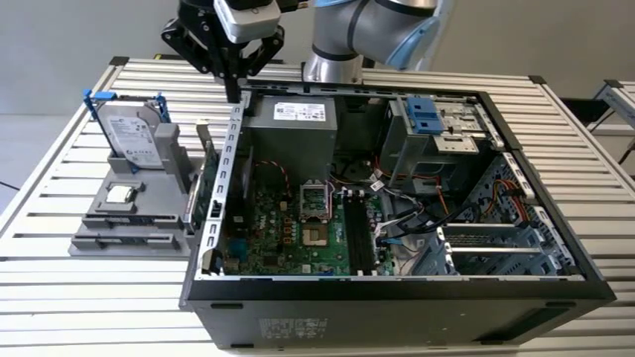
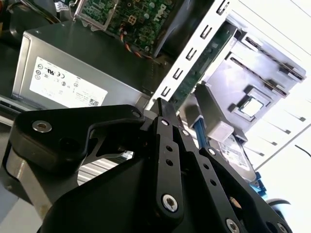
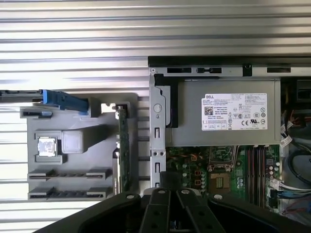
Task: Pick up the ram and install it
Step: 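Reach for the ram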
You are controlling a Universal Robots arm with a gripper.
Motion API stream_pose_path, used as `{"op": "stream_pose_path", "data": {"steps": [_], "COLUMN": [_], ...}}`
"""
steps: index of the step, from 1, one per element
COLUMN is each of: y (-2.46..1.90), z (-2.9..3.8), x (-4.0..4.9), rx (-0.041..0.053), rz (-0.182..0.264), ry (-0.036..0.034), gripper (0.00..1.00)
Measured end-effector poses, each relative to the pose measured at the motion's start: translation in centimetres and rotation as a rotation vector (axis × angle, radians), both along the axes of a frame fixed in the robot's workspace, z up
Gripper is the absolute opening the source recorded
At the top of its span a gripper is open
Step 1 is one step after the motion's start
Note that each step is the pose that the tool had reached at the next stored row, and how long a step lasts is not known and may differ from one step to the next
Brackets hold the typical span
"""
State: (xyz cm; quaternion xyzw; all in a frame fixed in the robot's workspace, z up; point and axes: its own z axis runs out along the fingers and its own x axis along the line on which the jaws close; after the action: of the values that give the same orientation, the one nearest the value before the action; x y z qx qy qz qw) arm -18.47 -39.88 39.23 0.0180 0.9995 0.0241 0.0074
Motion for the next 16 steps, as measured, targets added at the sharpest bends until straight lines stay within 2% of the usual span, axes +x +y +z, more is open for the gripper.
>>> {"op": "stream_pose_path", "data": {"steps": [16], "y": [0.0], "z": [-0.01], "x": [-2.15], "rx": [0.0], "rz": [0.011], "ry": [0.0], "gripper": [0.0]}}
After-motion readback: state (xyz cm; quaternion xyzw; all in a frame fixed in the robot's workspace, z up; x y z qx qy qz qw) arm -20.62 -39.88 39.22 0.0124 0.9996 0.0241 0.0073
